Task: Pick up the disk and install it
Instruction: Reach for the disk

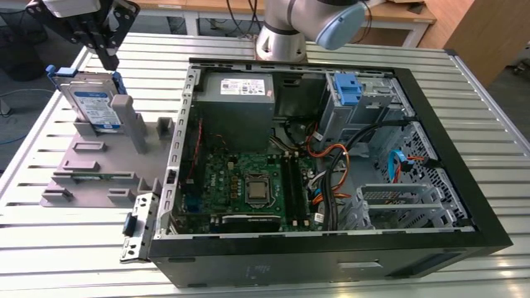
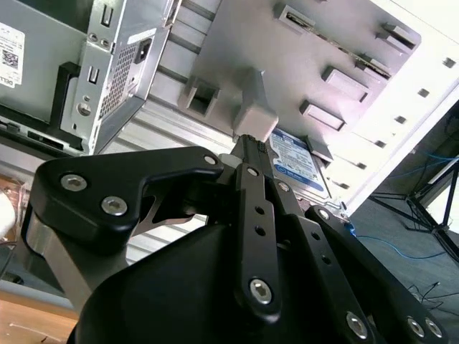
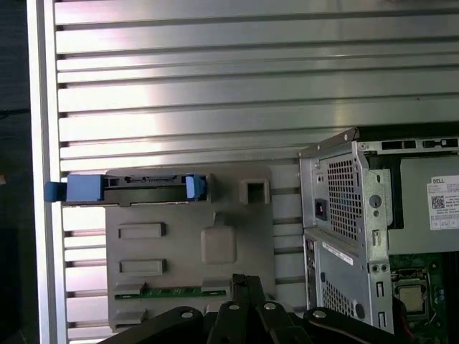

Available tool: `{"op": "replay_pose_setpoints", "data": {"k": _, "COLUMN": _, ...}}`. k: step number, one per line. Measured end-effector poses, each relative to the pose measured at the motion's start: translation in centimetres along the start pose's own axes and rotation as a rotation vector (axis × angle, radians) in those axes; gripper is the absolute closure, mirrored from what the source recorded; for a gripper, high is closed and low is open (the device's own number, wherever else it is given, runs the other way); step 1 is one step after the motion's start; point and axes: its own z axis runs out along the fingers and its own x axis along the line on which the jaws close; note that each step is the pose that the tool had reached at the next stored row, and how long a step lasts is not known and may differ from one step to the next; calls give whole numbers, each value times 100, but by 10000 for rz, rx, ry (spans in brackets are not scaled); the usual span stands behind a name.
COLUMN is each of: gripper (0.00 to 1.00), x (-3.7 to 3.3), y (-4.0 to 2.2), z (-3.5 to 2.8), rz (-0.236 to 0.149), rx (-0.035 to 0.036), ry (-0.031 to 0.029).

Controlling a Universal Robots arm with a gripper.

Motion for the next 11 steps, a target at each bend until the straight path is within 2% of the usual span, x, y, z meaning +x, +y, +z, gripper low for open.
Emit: {"op": "replay_pose_setpoints", "data": {"k": 11, "gripper": 89, "x": 239, "y": 0, "z": 21, "rz": 14, "rx": 0, "ry": -1}}
